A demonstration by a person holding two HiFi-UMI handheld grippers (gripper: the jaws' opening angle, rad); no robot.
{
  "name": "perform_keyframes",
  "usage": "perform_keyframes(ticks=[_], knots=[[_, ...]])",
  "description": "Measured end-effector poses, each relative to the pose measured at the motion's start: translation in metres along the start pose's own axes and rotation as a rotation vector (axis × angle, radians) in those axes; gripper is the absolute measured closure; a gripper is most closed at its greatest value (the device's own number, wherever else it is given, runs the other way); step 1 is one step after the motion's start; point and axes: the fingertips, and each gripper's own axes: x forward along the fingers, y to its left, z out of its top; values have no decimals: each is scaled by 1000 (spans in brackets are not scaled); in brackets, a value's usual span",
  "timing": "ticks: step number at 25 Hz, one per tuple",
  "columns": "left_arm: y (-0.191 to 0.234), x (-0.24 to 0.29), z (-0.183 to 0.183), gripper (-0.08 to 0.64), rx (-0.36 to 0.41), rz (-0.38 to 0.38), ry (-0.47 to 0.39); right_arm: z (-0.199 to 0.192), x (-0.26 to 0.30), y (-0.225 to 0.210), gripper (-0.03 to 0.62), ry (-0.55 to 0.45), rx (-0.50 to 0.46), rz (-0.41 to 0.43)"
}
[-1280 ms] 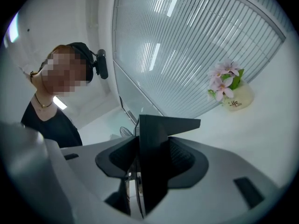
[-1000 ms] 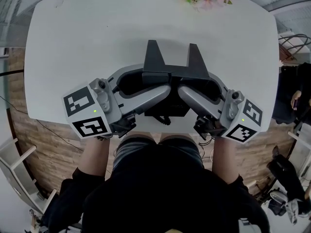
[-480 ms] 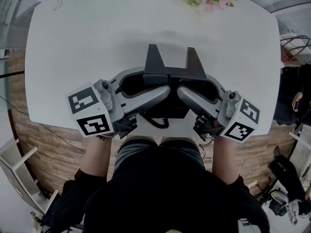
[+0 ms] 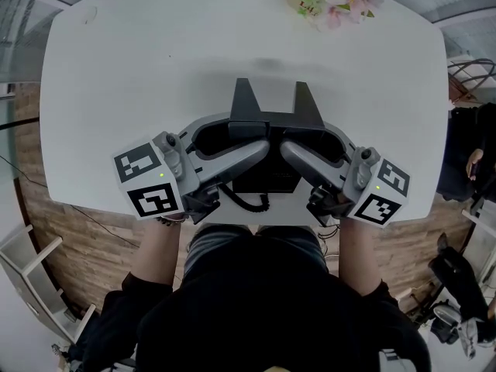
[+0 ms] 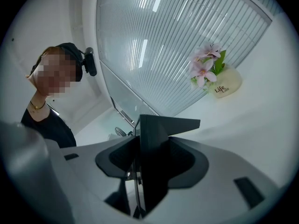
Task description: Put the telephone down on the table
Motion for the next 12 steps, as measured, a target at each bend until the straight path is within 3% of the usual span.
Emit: perform_keyframes(ticks=[12], knots=[[14,2,-2,348,-36,12,11,-4,5,-13,380,1,34,-23]])
